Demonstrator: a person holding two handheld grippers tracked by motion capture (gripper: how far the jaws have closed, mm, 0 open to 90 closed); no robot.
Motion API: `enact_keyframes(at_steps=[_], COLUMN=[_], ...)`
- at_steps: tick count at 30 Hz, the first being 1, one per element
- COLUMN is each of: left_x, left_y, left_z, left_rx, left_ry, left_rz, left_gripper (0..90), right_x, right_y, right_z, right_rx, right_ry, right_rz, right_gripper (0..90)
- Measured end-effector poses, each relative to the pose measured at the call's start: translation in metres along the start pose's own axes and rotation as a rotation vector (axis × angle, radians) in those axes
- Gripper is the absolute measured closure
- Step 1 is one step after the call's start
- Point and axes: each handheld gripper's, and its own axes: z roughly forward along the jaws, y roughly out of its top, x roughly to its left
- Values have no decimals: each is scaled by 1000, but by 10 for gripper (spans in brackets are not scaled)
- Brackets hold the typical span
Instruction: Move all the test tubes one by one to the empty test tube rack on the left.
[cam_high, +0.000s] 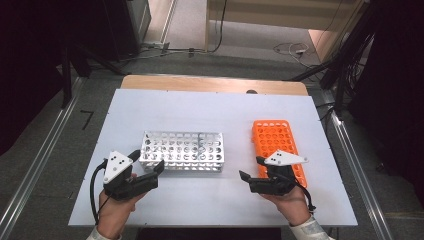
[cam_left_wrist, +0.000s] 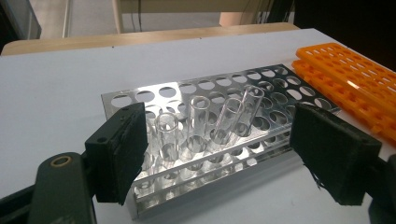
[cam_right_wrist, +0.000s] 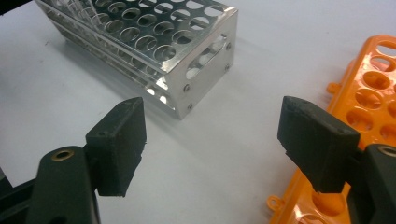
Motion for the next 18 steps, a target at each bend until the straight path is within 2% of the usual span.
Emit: enact_keyframes(at_steps=[13,18], left_x=[5,1], left_y=[-1,-3], left_z=[0,4], left_rx=[8,23], left_ry=[14,6], left_rz=[-11,6], left_gripper=[189,189], right_x=[-17,-25], right_y=[-7,-10], right_z=[-16,-22], right_rx=[-23,-28], right_ry=[-43,-59], right_rz=[35,57], right_gripper=[222,222])
